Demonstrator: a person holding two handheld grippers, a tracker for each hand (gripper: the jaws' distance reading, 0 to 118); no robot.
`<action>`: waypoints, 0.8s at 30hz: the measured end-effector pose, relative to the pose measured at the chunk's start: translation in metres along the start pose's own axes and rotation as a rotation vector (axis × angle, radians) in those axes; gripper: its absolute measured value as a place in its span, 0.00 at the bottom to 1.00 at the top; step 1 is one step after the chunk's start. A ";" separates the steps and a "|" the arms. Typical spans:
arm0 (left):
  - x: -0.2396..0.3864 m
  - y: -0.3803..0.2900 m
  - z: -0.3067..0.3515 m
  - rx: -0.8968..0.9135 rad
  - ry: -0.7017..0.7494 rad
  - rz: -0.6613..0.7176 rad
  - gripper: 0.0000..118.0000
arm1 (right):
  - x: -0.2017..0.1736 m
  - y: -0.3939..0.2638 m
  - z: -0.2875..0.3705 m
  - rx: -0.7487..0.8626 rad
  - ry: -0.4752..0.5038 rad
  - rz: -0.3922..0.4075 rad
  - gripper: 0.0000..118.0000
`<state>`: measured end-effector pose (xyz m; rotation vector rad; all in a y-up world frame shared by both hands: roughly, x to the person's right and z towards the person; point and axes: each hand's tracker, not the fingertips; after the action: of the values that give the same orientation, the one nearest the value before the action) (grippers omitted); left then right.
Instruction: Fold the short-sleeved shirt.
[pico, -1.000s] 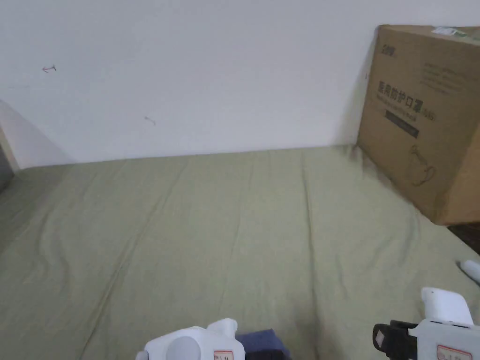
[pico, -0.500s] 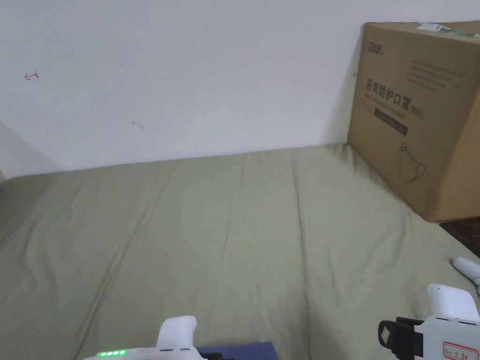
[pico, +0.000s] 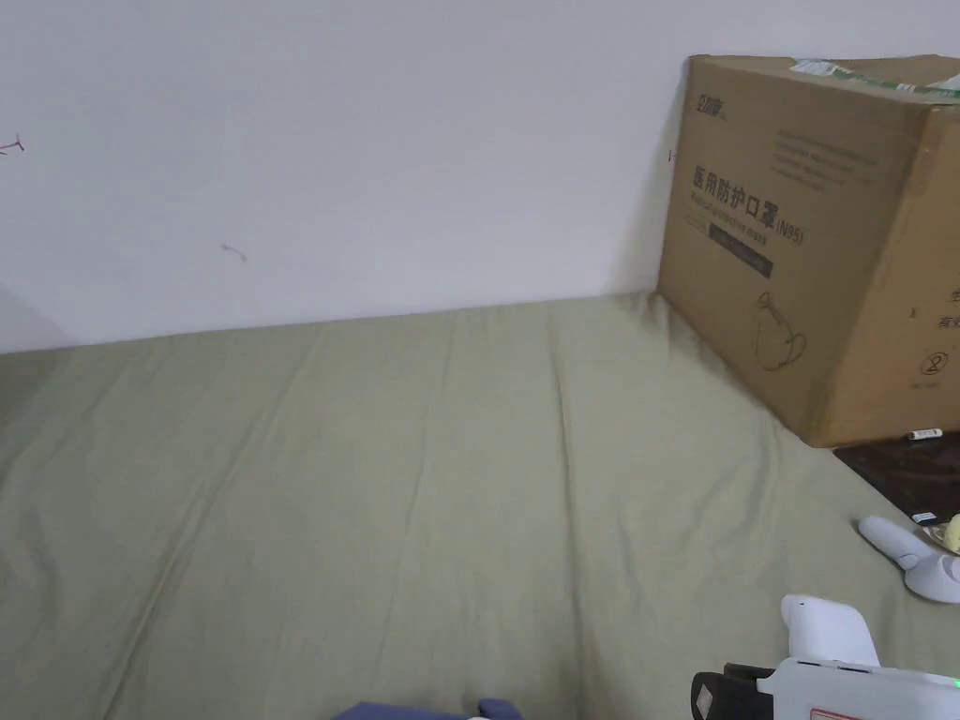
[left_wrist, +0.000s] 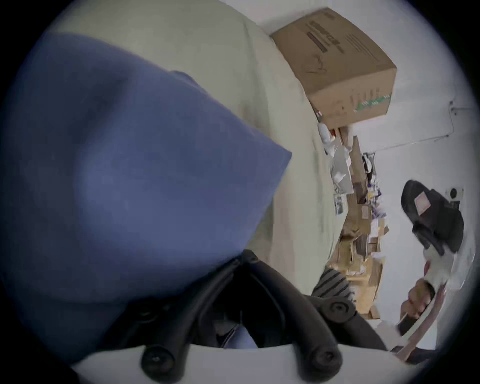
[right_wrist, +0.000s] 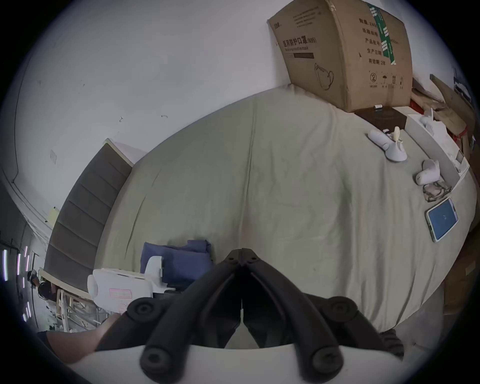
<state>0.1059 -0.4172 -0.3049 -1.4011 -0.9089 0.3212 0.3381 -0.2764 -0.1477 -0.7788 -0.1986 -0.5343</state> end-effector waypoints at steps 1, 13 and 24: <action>0.004 -0.003 0.010 0.022 -0.011 -0.017 0.00 | -0.002 -0.001 0.001 -0.003 0.007 0.003 0.00; 0.099 -0.020 0.278 0.968 0.315 -0.490 0.00 | -0.087 0.038 0.061 0.351 0.080 0.199 0.00; 0.098 -0.040 0.287 1.284 0.637 -0.474 0.00 | -0.145 0.034 0.056 0.778 -0.077 0.386 0.00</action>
<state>-0.0468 -0.1564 -0.2591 -0.0429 -0.3057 0.0328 0.2337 -0.1606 -0.1815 -0.0663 -0.2940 -0.0342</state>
